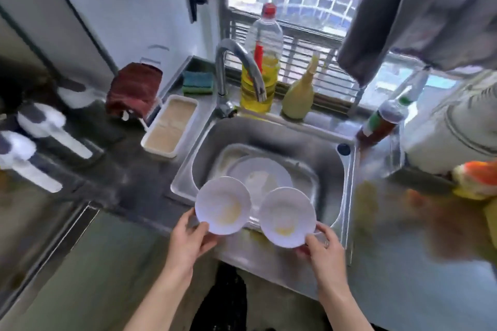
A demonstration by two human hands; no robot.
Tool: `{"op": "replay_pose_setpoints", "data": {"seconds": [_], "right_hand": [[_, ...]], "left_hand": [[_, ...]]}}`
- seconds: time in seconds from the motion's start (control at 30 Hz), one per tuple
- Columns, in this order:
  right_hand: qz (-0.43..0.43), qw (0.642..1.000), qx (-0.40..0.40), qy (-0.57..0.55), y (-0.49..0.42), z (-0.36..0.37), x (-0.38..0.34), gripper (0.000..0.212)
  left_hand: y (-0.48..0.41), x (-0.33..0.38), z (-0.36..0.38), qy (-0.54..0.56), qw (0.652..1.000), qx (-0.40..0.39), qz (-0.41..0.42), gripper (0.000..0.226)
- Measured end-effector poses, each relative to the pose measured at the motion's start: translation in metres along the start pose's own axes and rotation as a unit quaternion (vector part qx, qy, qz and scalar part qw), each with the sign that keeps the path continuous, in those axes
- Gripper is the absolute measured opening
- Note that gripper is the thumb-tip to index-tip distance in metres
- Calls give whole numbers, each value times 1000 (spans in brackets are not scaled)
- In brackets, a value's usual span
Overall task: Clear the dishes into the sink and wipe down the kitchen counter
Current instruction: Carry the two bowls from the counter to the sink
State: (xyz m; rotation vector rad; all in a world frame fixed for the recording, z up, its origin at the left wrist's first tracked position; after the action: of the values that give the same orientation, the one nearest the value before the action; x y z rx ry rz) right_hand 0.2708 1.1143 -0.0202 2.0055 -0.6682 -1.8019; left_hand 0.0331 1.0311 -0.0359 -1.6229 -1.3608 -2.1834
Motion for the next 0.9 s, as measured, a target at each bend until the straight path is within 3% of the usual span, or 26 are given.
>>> {"op": "replay_pose_setpoints", "data": {"seconds": [0.23, 0.53, 0.9], "right_hand": [[64, 991, 114, -32, -104, 26, 1, 30], [160, 972, 155, -79, -208, 60, 48, 26], [76, 988, 115, -65, -219, 64, 30, 27]], "left_hand": [[-124, 5, 69, -100, 990, -71, -75, 42], [-233, -61, 118, -183, 961, -65, -197, 47], [-245, -60, 131, -182, 955, -100, -214, 45]]}}
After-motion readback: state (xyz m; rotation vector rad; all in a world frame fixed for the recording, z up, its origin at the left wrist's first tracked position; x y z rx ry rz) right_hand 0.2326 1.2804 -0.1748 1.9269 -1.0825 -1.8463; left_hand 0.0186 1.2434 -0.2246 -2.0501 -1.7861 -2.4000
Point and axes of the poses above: each hand's wrist, its own y-axis away from the middle knuckle, its own z-axis out of the palm, x = y × z, the point moved 3 cm from there along -y, towards the middle knuckle, and after that the axes turned 1 degree about x, right-handed, at the moved point
